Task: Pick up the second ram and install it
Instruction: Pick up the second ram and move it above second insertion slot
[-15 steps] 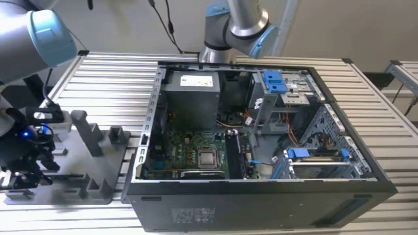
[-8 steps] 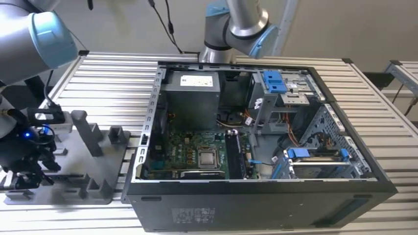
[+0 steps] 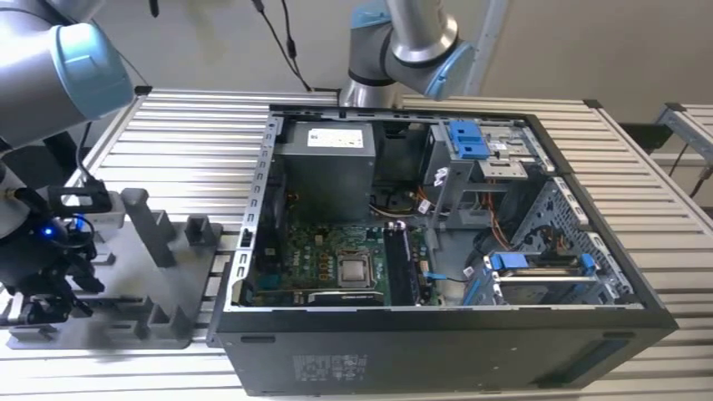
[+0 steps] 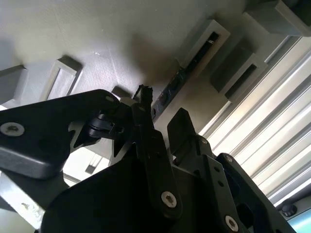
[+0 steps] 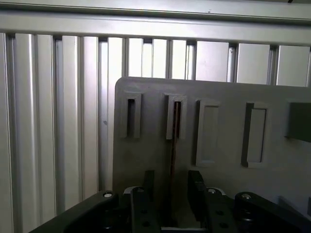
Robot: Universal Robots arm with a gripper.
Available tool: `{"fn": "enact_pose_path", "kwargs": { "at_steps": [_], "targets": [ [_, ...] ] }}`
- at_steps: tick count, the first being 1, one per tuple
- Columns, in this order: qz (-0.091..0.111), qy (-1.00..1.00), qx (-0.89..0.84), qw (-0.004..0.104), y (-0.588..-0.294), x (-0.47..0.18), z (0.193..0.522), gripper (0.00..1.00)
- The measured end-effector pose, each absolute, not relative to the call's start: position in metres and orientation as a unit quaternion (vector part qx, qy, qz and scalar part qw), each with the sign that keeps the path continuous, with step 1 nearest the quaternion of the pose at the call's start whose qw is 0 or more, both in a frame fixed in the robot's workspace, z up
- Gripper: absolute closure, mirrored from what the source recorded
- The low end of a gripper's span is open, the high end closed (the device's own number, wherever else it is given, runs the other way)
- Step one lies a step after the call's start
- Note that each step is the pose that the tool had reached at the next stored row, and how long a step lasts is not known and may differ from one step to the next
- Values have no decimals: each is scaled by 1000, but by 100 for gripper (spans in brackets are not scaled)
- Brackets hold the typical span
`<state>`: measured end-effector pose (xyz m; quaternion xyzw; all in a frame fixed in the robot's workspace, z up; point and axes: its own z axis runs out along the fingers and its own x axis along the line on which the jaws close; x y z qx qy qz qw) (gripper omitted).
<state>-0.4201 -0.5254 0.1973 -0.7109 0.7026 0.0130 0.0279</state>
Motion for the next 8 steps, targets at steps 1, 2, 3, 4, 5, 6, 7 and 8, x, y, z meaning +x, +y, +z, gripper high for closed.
{"fn": "enact_pose_path", "kwargs": {
  "at_steps": [1,2,3,4,5,6,7,8],
  "targets": [
    [13,703,-711,28,-525,-420,197,60],
    [13,703,-711,28,-525,-420,197,60],
    [13,703,-711,28,-525,-420,197,67],
    [13,703,-711,28,-525,-420,197,67],
    [13,703,-711,28,-525,-420,197,73],
    [13,703,-711,28,-525,-420,197,80],
    [13,703,-711,28,-525,-420,197,80],
    [13,703,-711,28,-525,-420,197,80]
  ]
}}
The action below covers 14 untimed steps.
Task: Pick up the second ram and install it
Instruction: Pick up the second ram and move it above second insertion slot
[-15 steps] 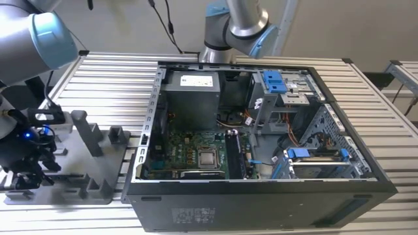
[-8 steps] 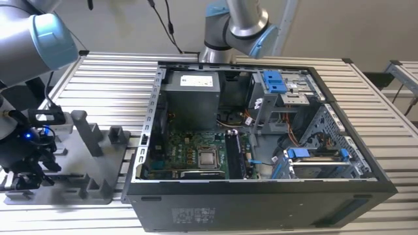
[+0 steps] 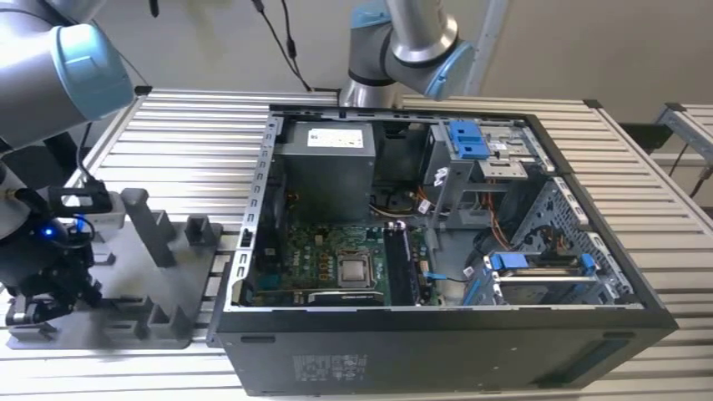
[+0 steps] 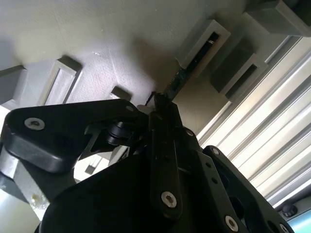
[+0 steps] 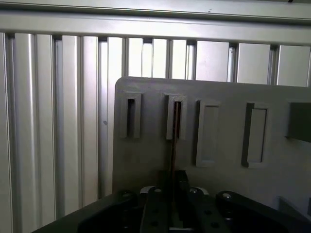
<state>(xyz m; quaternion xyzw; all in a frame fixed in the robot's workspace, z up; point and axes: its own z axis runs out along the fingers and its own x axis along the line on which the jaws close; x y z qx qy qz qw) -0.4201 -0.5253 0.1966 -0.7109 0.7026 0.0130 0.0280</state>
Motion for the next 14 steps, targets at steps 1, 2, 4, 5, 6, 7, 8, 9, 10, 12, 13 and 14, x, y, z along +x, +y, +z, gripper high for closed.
{"fn": "enact_pose_path", "kwargs": {
  "at_steps": [1,2,4,5,6,7,8,9,10,12,13,14],
  "targets": [
    [13,703,-711,28,-525,-420,197,80],
    [13,703,-711,28,-525,-420,196,82],
    [13,703,-711,28,-525,-420,196,86],
    [13,703,-711,28,-525,-420,196,86],
    [13,703,-711,28,-525,-420,196,86],
    [13,703,-711,28,-525,-420,196,86],
    [13,703,-711,28,-525,-420,196,86],
    [13,703,-711,28,-525,-420,196,86],
    [13,703,-711,28,-525,-420,196,86],
    [13,703,-711,28,-525,-420,196,86],
    [13,703,-711,28,-525,-420,196,86],
    [13,703,-711,28,-525,-420,196,86]
  ]
}}
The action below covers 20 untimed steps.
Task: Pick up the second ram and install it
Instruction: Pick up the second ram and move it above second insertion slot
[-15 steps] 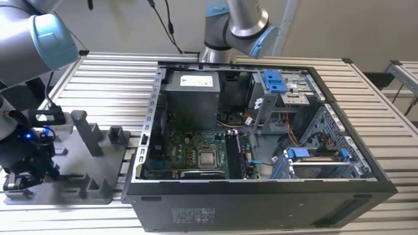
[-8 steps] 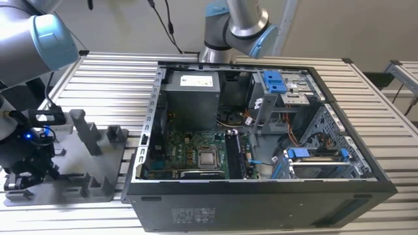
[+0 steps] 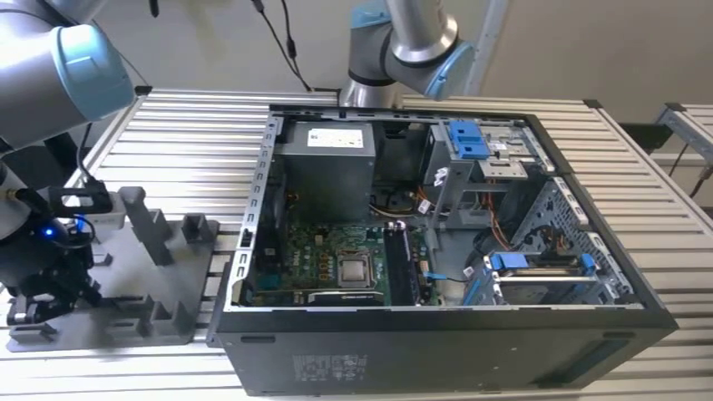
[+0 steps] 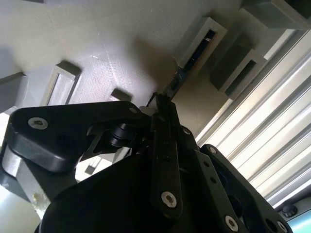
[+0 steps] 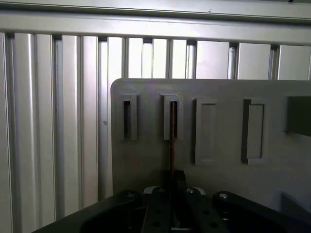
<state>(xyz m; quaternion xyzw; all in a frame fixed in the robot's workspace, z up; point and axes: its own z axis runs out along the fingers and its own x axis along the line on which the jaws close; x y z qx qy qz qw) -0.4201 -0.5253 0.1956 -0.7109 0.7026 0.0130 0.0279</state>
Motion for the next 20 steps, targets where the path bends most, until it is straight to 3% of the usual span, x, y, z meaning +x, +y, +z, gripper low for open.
{"fn": "enact_pose_path", "kwargs": {
  "at_steps": [14,20],
  "targets": [
    [13,703,-711,29,-525,-420,196,86],
    [13,703,-711,28,-525,-420,216,86]
  ]
}}
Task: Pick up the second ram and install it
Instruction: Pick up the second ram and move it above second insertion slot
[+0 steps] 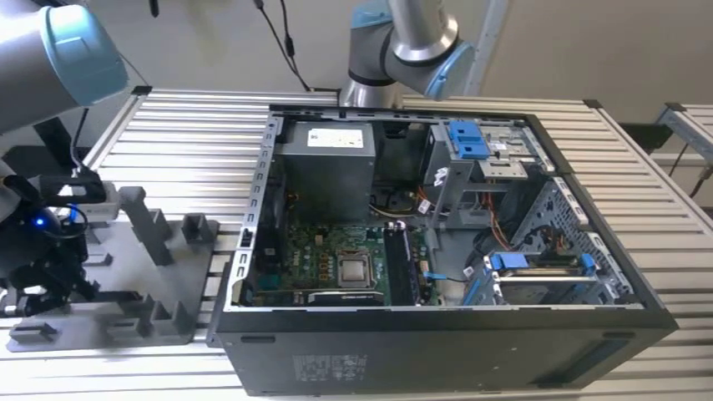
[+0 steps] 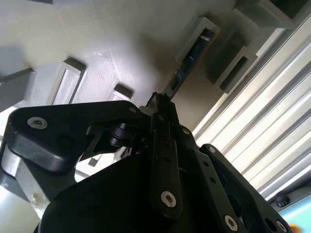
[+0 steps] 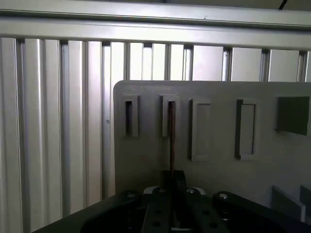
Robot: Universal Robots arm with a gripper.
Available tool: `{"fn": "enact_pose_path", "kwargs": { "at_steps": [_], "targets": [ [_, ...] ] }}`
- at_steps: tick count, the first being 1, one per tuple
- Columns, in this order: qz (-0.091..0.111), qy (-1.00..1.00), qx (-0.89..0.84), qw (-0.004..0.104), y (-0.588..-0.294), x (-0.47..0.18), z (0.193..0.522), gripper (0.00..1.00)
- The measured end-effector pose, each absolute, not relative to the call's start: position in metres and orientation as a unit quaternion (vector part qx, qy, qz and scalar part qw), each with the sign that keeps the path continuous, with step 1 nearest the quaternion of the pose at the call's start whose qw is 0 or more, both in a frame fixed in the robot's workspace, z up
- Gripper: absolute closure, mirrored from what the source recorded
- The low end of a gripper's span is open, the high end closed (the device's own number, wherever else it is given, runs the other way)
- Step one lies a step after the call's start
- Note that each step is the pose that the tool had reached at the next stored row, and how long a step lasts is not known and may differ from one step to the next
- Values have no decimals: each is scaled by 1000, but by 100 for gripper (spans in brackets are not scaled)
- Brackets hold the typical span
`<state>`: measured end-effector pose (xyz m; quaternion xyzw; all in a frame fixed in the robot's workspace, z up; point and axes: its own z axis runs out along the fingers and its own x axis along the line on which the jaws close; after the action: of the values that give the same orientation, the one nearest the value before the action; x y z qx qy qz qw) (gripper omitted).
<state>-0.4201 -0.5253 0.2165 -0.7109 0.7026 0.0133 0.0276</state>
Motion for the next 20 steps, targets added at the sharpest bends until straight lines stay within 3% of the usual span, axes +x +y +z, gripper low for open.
{"fn": "enact_pose_path", "kwargs": {
  "at_steps": [12,20],
  "targets": [
    [13,703,-711,28,-525,-420,271,86],
    [13,704,-709,28,-525,-420,277,86]
  ]
}}
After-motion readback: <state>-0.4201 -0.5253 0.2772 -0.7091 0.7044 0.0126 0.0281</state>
